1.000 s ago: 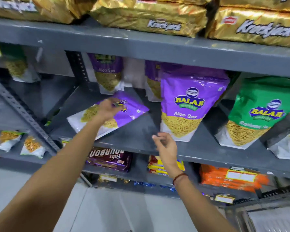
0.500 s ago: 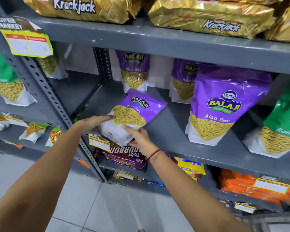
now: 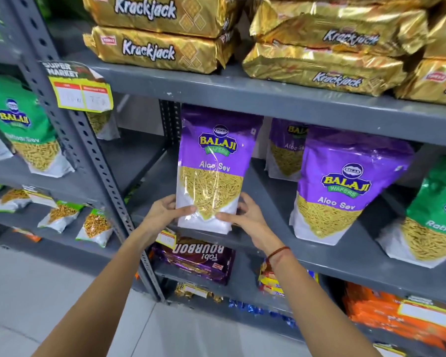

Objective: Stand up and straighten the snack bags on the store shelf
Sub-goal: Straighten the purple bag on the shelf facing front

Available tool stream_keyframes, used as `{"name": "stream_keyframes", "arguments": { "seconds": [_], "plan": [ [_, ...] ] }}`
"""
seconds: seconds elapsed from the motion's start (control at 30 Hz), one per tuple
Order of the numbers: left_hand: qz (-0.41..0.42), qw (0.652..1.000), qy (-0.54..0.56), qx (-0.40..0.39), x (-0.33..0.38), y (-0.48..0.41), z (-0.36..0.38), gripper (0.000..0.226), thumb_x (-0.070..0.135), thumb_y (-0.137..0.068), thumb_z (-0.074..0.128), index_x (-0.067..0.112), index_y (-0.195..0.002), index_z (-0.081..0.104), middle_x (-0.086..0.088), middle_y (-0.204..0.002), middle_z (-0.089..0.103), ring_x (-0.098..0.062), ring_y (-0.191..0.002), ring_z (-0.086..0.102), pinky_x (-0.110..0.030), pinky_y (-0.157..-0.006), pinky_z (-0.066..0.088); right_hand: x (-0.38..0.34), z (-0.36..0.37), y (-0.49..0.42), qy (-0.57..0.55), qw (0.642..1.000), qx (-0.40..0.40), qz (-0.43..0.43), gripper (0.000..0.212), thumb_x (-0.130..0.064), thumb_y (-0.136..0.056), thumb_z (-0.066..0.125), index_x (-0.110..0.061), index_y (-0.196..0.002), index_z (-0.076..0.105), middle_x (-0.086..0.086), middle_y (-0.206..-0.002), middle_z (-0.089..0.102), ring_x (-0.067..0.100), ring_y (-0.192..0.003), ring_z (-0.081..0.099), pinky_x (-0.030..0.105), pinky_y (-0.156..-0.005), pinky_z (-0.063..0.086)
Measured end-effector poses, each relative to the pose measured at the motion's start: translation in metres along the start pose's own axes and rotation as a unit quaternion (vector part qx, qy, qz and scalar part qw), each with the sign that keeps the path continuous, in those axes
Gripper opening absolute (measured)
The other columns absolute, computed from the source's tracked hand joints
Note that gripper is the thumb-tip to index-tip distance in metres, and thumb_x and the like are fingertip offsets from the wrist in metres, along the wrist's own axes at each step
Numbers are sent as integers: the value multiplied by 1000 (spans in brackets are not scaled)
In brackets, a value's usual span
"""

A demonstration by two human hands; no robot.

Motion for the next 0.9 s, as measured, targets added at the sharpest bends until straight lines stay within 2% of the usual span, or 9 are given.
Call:
{"name": "stream_keyframes", "arguments": {
  "seconds": [0.1,0.27,0.4,0.5,0.57,0.6,0.67,0.8,0.9],
  "plan": [
    [16,1000,18,0,8,5,5,57,41,-46,88,27,-99,71,3,-95,78,-14,-82,74,-17,-58,54,-3,-3,1,3,1000,-6,-6,74,-15,-61,88,-28,-124,53,7,-112,69,20,-106,65,27,-83,55],
    [22,1000,19,-5,6,8,10,54,44,-48,85,29,-98,71,7,-94,78,-12,-83,74,-15,-59,54,-2,-7,3,13,1000,-7,1,82,-14,-61,88,-22,-132,47,11,-118,66,22,-109,64,34,-90,55],
    [27,999,23,-16,5,1,9,53,35,-51,86,28,-101,69,5,-98,77,-14,-89,73,-20,-66,58,-7,-8,0,32,999,-11,-12,81,-11,-62,87,-24,-131,47,11,-118,67,19,-108,65,21,-78,55],
    [26,999,3,-34,7,-14,8,49,19,-58,86,28,-102,66,9,-99,76,-10,-92,72,-16,-69,56,-11,-8,-10,49,998,-6,-32,83,-7,-61,88,-25,-131,45,10,-121,67,21,-113,63,32,-89,56],
    [26,999,-26,-36,7,-26,7,46,11,-62,85,29,-99,65,13,-94,77,-7,-91,71,-15,-71,55,-15,-10,-18,82,995,15,-52,82,-10,-59,89,-35,-123,45,7,-120,67,20,-115,61,42,-99,51],
    [28,998,-38,-33,7,-33,6,45,9,-62,84,29,-97,64,15,-92,76,-5,-89,71,-15,-72,54,-17,-10,-22,101,993,27,-62,81,-12,-57,90,-41,-119,44,6,-120,66,21,-116,60,45,-101,49],
    [38,997,-59,-24,4,-46,5,44,5,-63,83,28,-95,64,17,-88,76,-3,-86,71,-17,-75,53,-16,-11,-31,132,987,48,-76,81,-14,-56,90,-40,-117,43,6,-121,65,23,-118,58,49,-102,48],
    [65,994,-90,-17,-3,-65,9,46,-3,-65,79,18,-102,62,10,-95,75,-7,-88,71,-25,-81,53,-1,-17,-45,147,982,88,-76,78,-5,-56,88,-28,-115,43,3,-118,65,21,-116,60,50,-100,49],
    [72,993,-96,-12,-9,-76,10,48,-9,-66,75,25,-98,62,16,-91,75,-2,-86,70,-28,-85,53,6,-18,-50,153,979,110,-83,76,-7,-57,88,-23,-116,43,2,-117,66,19,-115,60,43,-99,51]
  ]
}}
Point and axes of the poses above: each hand's wrist, its own y-axis away from the middle knuckle, its own z-axis out of the palm, x = y × z, the point moved 9 cm from there along -y, towards the middle knuckle
